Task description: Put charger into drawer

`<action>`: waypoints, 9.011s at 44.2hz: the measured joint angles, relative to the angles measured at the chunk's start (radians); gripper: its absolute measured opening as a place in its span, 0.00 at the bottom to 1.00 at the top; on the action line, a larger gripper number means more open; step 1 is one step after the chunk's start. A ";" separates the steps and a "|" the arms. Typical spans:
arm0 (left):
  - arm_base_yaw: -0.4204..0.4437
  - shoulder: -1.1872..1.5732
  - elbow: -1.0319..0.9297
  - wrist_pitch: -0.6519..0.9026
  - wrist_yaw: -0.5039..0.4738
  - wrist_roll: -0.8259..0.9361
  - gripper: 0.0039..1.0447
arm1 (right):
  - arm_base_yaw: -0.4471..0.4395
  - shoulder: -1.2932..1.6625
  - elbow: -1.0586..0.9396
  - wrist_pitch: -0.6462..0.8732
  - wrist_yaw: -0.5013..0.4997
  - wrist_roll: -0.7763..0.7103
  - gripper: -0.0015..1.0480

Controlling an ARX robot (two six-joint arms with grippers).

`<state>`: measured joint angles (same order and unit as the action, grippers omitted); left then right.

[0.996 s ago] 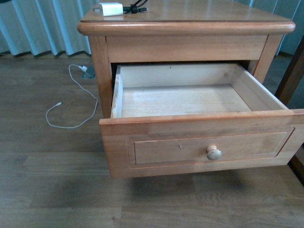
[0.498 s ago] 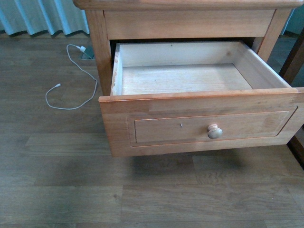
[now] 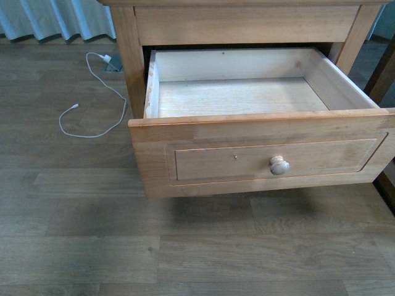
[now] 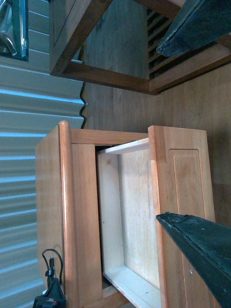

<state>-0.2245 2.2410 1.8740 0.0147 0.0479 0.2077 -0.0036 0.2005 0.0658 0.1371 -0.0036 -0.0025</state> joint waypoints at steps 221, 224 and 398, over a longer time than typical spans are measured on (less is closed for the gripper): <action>0.224 -2.235 -1.862 -0.013 -0.048 -0.214 0.04 | 0.001 -0.001 -0.001 0.000 0.003 0.000 0.92; 0.224 -2.235 -1.862 -0.013 -0.048 -0.214 0.04 | 0.001 -0.001 -0.001 0.000 0.003 0.000 0.92; 0.224 -2.237 -1.862 -0.013 -0.048 -0.212 0.94 | 0.238 1.406 0.702 0.368 -0.027 0.150 0.92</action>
<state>-0.0002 0.0044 0.0116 0.0013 0.0002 -0.0044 0.2348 1.6062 0.7681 0.5049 -0.0311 0.1474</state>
